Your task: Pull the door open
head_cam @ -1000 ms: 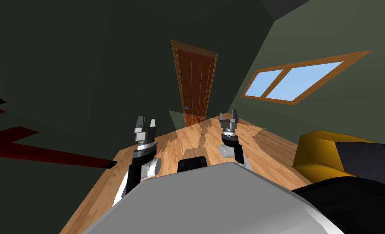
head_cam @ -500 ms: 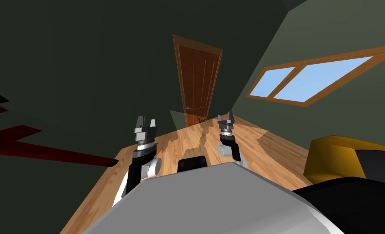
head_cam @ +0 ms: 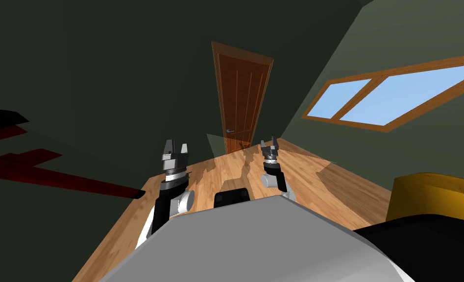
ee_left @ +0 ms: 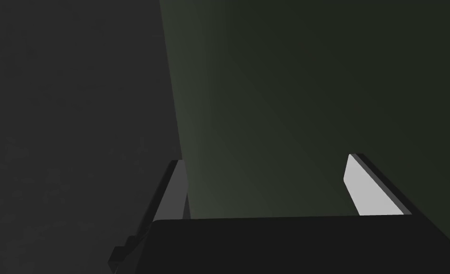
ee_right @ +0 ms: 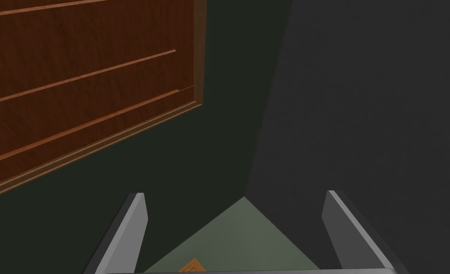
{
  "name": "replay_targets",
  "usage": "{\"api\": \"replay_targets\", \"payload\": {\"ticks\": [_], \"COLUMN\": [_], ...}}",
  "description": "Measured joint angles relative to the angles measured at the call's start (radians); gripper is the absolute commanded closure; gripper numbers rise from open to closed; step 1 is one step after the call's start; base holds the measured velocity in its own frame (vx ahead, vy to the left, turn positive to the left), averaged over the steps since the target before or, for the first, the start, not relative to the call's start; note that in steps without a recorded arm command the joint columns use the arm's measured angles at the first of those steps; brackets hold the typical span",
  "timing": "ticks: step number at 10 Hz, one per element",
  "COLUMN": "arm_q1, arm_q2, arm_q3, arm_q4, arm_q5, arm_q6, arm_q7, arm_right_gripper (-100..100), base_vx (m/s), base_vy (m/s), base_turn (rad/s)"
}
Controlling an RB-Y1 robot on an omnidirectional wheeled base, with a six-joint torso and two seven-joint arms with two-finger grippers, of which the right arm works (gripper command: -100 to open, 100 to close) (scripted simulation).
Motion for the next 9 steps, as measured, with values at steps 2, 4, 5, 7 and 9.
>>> {"api": "replay_targets", "payload": {"ticks": [2, 4, 5, 7, 9], "arm_q1": [-0.018, -0.033, -0.039, -0.057, -0.075], "arm_q2": [-0.005, -0.009, -0.012, -0.019, -0.023], "arm_q3": [-0.002, 0.0, 0.0, -0.003, -0.001], "arm_q4": [0.04, 0.087, 0.111, 0.155, 0.204], "arm_q5": [-0.008, -0.014, -0.018, -0.027, -0.035], "arm_q6": [-0.002, -0.012, -0.018, -0.023, -0.029], "arm_q7": [0.007, 0.014, 0.016, 0.022, 0.03], "arm_right_gripper": [-100, -100, -100, -100, -100], "base_vx": [0.091, 0.097, 0.103, 0.092, 0.088], "base_vy": [-0.016, -0.009, 0.001, -0.012, -0.013], "base_turn": [0.096, 0.087, 0.086, 0.1, 0.099]}}
